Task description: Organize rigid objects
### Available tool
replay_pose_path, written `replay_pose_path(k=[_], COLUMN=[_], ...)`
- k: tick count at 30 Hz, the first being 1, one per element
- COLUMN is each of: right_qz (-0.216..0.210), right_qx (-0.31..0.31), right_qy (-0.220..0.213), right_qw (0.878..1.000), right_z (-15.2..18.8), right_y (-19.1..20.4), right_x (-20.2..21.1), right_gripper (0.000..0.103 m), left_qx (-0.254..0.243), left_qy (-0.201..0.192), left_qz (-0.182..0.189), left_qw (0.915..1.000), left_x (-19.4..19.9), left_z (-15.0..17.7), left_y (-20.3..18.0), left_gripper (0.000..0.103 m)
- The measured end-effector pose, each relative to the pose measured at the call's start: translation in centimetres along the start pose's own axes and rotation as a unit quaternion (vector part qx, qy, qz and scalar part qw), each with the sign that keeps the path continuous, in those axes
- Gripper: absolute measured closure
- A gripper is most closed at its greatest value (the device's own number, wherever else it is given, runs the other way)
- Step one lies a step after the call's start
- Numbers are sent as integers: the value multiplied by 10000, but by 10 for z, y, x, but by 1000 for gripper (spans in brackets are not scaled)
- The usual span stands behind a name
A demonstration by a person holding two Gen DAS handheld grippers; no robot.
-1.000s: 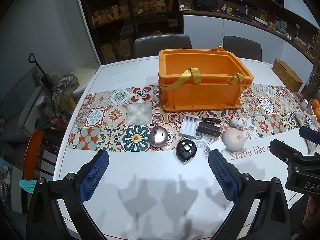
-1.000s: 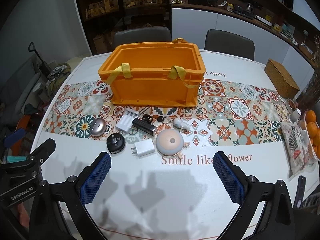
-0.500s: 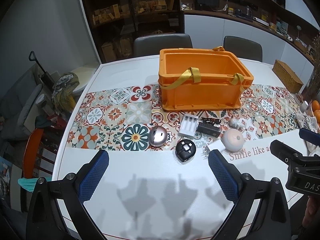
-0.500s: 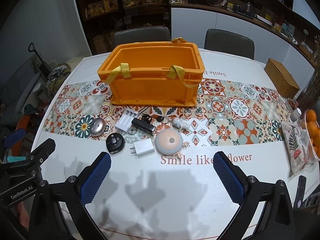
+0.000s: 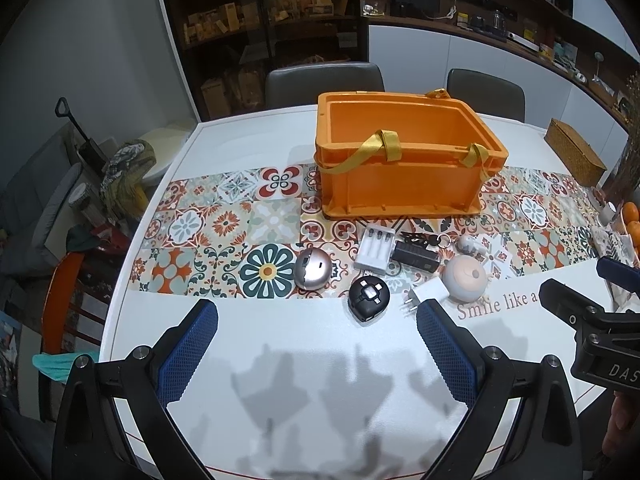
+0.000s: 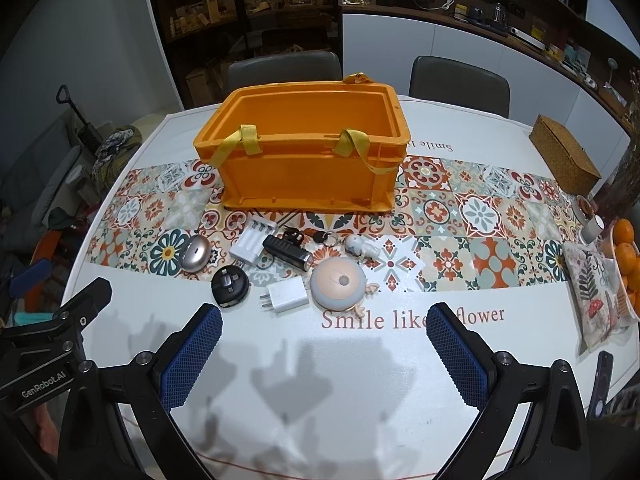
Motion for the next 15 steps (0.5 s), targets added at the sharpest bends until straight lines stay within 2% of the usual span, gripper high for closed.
replay_pose_path(k=[9,15], right_qz=[-56,71], right_qx=[-140,-77], right_qy=[202,259], right_qw=[9997,9996], right_z=[1,-6], right_y=[-11,-18], right_x=[-17,-35], right_gripper=[0,0], left_qx=[117,4], left_qy=[247,257], left_qz=[92,-35], left_qw=[9996,9997], left_x=[-20,-36], left_z=[0,-5], left_y=[-5,-15], left_gripper=[1,1])
Point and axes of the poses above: each gripper's, at about its wrist camera, not at the fingertips, and x roughly against the way its jaws point, y to its left, z to its underside, the point moved 6 cm from there along -x, roughly the way its jaws point, and after that the axes turned 4 degrees about -y, right-handed, at the moved point
